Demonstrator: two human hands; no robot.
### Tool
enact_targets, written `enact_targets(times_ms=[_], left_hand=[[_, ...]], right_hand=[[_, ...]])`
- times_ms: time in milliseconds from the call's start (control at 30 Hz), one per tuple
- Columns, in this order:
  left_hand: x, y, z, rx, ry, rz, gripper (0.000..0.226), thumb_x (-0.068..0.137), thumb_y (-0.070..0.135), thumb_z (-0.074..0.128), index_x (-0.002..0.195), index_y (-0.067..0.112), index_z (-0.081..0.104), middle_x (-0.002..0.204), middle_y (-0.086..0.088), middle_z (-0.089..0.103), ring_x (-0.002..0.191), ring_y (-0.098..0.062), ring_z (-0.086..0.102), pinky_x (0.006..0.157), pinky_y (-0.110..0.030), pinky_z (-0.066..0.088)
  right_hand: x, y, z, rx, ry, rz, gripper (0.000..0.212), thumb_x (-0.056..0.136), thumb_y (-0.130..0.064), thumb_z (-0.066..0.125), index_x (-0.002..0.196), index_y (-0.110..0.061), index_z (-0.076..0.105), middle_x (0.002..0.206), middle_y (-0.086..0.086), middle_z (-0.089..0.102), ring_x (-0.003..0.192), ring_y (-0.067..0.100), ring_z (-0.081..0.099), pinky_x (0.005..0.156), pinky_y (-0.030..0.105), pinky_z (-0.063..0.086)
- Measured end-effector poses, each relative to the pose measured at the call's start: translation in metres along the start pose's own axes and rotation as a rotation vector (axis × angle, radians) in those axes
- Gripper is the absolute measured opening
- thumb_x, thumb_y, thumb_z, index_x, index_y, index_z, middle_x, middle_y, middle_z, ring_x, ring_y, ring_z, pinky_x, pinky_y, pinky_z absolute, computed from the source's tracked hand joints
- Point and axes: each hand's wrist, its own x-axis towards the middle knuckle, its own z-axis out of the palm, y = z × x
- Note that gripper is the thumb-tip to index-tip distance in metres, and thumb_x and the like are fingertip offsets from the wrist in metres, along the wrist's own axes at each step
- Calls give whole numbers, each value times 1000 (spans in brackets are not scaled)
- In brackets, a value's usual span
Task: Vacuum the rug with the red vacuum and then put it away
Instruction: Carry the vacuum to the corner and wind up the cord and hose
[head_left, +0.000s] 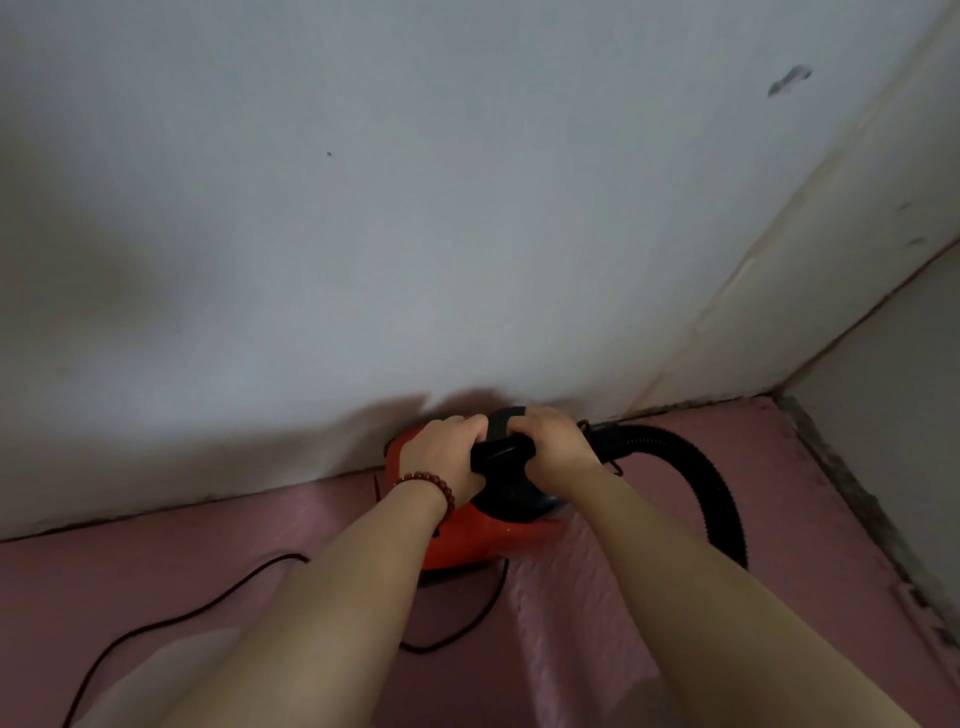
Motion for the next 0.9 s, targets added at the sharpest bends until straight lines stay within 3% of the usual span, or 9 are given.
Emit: enact_targets(times_ms=[133, 300, 467, 633, 900], left_hand=[[3, 2, 22, 6, -6, 9, 26, 71, 18, 59, 76, 27, 35, 78, 9, 44, 75, -18, 49, 49, -26, 29], [10, 6, 36, 28, 26, 4, 25, 72, 16, 57, 74, 25, 34, 76, 7, 43, 71, -19, 45, 51, -28, 31], [21, 4, 39, 160, -36, 87, 9, 83, 18, 50, 90, 23, 48, 97, -2, 55, 95, -25, 55, 60, -30, 38], [27, -7, 52, 123, -51, 106, 23, 83, 17, 51, 106, 17, 50, 109, -6, 56, 103, -28, 54, 75, -37, 46], [7, -17, 35, 105, -174, 139, 46, 83, 18, 62, 124, 13, 40, 124, -10, 44, 112, -30, 52, 90, -39, 45]], right_hand=[[-3, 15, 13, -15, 1, -2, 30, 69, 4, 52, 93, -11, 61, 98, 12, 56, 97, 31, 49, 72, 33, 36], [-3, 24, 22, -7, 69, -1, 28, 67, 5, 54, 91, -7, 63, 93, 14, 58, 92, 32, 51, 67, 31, 28], [2, 28, 30, -15, 128, -36, 26, 65, 4, 55, 87, -5, 64, 87, 16, 58, 86, 36, 54, 65, 34, 34], [6, 28, 32, -38, 148, -59, 30, 67, 3, 55, 93, -7, 66, 93, 16, 60, 90, 37, 55, 69, 36, 39], [5, 3, 5, -62, -199, 96, 16, 73, -16, 57, 83, -27, 53, 98, 7, 62, 92, 28, 58, 73, 29, 46]])
